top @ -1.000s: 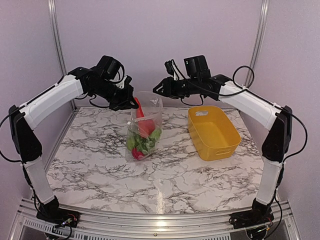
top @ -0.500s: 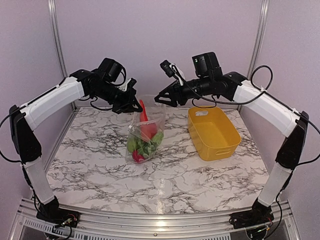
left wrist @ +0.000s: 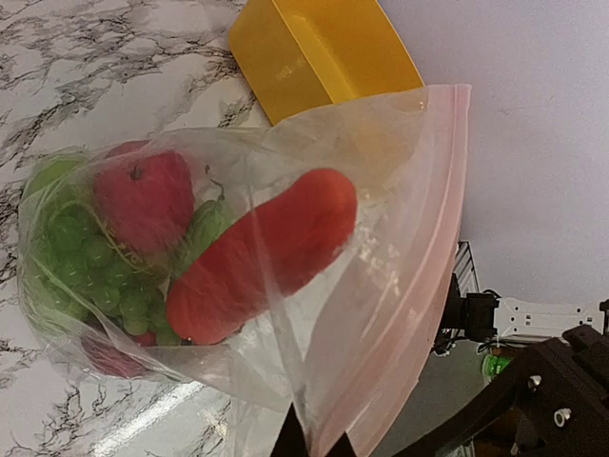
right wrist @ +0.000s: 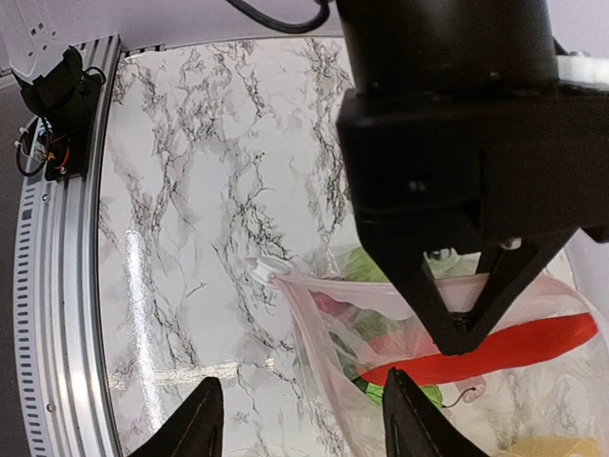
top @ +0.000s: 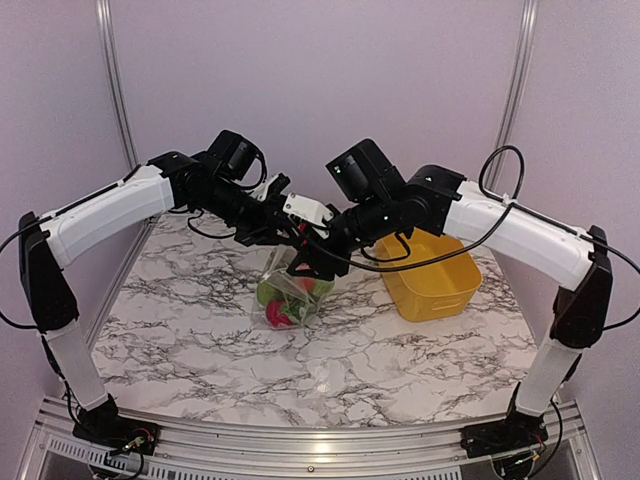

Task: Place the food in the zip-top bag and seal the zipper
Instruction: Pass from the left arm to the right, then hold the zipper food storage bag at the center of the board.

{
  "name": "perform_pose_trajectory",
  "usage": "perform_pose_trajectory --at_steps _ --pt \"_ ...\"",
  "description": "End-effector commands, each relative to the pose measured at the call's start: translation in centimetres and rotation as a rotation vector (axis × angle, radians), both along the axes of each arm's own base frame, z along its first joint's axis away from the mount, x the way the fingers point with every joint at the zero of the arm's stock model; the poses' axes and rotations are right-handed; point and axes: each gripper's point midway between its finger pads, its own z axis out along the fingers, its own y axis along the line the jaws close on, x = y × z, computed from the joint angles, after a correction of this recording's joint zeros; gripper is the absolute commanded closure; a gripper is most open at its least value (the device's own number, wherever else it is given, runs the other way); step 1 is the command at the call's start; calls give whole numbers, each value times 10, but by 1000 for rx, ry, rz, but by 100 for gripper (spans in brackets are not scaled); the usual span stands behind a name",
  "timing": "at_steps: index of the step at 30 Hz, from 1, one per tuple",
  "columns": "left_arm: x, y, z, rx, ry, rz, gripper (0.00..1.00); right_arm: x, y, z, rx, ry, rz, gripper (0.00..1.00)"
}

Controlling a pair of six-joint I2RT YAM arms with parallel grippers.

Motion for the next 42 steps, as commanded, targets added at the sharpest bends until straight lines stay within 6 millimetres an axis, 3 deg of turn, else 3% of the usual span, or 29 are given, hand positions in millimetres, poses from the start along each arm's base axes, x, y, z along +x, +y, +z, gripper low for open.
perform_pose_trajectory --at_steps 1,7,14,18,22,23,26,30,33,35,39,42 --pt "-8 1 21 -34 -45 -28 100 18 -13 -9 -92 -104 -72 46" --pt "-13 -5 35 -64 -60 -49 99 15 -14 -14 -105 -106 -50 46" --pt "-13 -7 47 -92 -70 -50 99 0 -11 -32 -129 -61 8 59" --pt "-12 -7 48 -94 -73 -47 95 2 -2 -29 -107 -62 10 72" --pt "-9 -2 54 -82 -111 -27 82 12 9 -19 -69 -88 -13 96" --pt "-6 2 59 -70 -150 -11 76 15 11 -19 -69 -93 -19 100" --pt "9 36 87 -1 -356 124 54 22 15 -15 -58 -102 -45 100" --pt "4 86 129 -82 -701 284 37 29 17 -2 -10 -97 -78 100" --pt "-21 118 118 -181 -863 348 29 33 18 14 55 -82 -89 100" --pt "-36 130 113 -233 -918 349 29 35 18 26 104 -71 -97 100" --pt "-60 113 86 -263 -879 175 34 40 15 44 198 -23 -119 100" --pt "-66 99 70 -267 -845 86 39 37 15 46 239 19 -111 100"
